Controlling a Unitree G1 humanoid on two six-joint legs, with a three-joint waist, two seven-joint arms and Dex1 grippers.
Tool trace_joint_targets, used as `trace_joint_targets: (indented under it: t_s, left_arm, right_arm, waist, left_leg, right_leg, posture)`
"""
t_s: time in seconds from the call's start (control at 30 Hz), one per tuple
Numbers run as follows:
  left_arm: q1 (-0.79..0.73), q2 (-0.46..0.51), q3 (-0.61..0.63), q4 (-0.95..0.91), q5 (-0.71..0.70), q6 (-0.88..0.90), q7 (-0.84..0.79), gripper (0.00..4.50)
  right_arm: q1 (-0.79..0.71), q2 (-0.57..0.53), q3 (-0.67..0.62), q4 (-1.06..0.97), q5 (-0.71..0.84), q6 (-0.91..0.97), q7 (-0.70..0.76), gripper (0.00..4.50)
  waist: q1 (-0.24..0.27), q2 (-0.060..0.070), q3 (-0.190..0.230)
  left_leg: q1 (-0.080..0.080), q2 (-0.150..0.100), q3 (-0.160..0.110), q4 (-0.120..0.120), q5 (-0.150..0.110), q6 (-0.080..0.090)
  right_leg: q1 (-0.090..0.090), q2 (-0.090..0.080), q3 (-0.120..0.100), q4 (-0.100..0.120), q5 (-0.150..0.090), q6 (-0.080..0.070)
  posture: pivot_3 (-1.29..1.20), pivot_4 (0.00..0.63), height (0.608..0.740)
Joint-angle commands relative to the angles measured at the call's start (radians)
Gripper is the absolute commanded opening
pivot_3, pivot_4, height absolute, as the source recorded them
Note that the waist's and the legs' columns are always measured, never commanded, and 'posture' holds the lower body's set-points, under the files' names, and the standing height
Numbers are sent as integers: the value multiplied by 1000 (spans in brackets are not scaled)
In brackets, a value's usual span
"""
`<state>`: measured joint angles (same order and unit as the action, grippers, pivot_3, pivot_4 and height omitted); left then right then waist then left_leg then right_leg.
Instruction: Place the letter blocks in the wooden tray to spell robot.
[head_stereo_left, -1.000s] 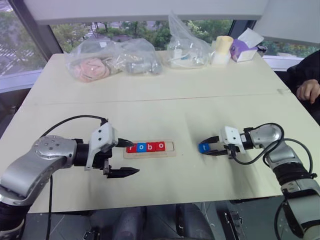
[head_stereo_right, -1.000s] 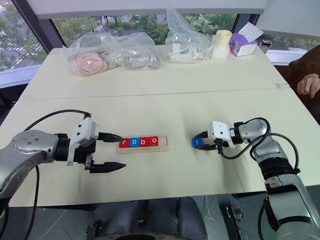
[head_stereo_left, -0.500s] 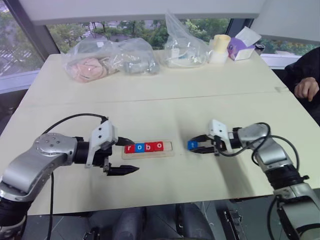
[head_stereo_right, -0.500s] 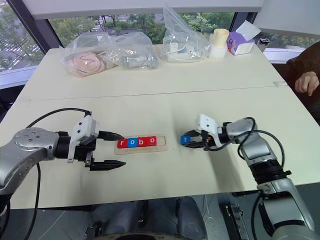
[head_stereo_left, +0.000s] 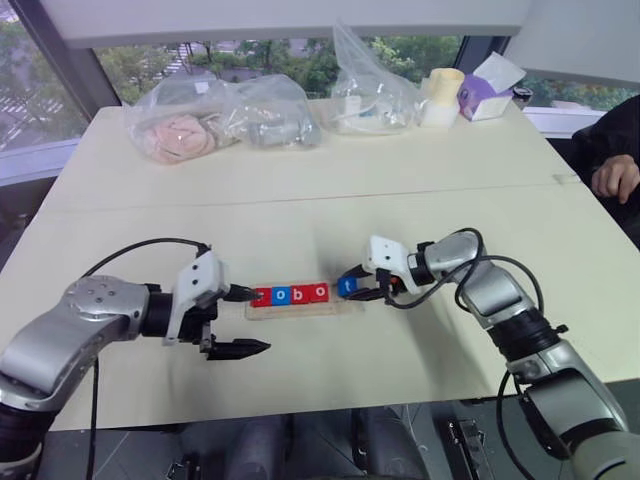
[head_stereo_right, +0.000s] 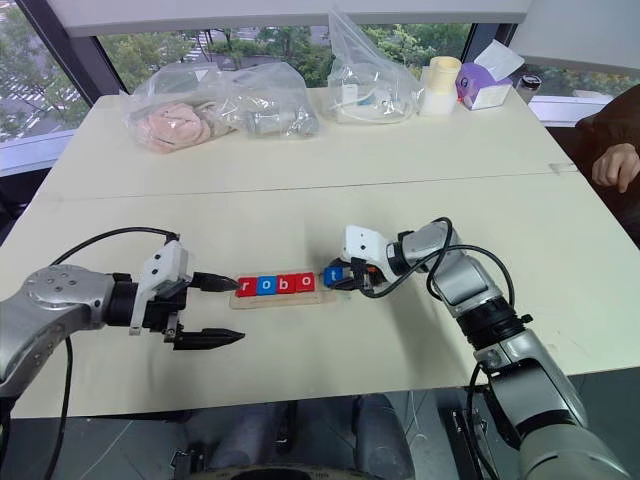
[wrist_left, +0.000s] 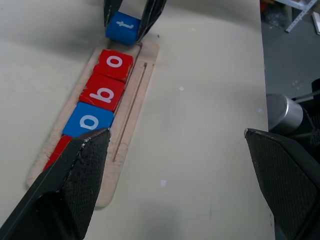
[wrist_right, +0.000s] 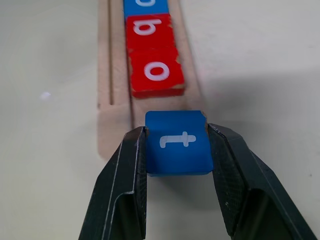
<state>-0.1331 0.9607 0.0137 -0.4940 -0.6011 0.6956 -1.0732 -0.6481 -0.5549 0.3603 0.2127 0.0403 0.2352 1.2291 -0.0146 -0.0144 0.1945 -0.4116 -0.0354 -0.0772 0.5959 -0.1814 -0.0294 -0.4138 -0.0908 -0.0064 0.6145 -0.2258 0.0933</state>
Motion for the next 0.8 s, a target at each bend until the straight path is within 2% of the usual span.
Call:
trace_joint_targets:
  t_s: [0.03, 0.8]
  left_arm:
    - [-4, 0, 26, -28, -15, 3, 11, 4500]
    - [-35, -12, -24, 5, 34, -27, 10, 4500]
  right_arm:
    - [-20, 17, -4, -8, -1, -16, -4, 1178]
    - [42, 57, 11, -109, -1, -4, -45, 1178]
  waist:
    - [0, 0, 0]
    - [1, 0, 0]
  left_leg:
    - [0, 0, 0, 0, 0, 0]
    - [0, 0, 0, 0, 0, 0]
  right_leg:
    - [0, 0, 0, 0, 0, 0]
    - [0, 0, 0, 0, 0, 0]
  posture:
    - [0, 150, 740]
    - [0, 150, 740]
